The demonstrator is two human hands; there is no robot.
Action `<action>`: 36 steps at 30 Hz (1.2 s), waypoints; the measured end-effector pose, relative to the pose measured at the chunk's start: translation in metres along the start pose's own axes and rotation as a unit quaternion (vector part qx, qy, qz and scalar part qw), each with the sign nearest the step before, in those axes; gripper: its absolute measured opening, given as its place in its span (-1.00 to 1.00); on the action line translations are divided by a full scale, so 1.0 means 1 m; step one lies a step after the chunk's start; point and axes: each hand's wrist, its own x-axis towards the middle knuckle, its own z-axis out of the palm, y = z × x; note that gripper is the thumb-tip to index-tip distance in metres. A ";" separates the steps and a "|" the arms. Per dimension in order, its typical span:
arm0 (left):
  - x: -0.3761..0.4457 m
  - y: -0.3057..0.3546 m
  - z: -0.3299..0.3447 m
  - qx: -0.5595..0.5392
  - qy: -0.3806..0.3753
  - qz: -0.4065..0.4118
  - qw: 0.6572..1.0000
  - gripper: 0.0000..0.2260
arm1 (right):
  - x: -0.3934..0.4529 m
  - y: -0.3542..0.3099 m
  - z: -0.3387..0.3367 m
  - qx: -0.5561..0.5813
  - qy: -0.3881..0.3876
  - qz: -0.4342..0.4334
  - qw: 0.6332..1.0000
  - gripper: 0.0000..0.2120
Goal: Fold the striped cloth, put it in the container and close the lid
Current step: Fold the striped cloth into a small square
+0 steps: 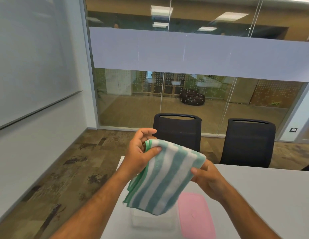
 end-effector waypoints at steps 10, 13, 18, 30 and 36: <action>0.010 -0.018 -0.009 -0.104 0.107 -0.183 0.972 -0.57 | -0.004 0.039 0.022 0.072 -0.023 0.100 0.992 -0.51; 0.008 -0.027 -0.017 -0.136 0.109 -0.285 0.943 -0.65 | -0.005 0.041 0.026 0.097 -0.012 0.116 0.988 -0.50; -0.011 -0.044 -0.030 -0.176 0.003 -0.394 0.902 -0.46 | -0.007 0.038 0.030 0.127 0.011 0.124 0.984 -0.51; -0.047 -0.067 -0.020 -0.142 -0.063 -0.386 0.909 -0.56 | -0.006 0.020 0.018 0.082 0.108 0.234 0.963 -0.71; -0.046 -0.063 -0.018 -0.118 -0.061 -0.367 0.921 -0.61 | -0.009 0.016 0.008 -0.007 0.124 0.256 0.959 -0.72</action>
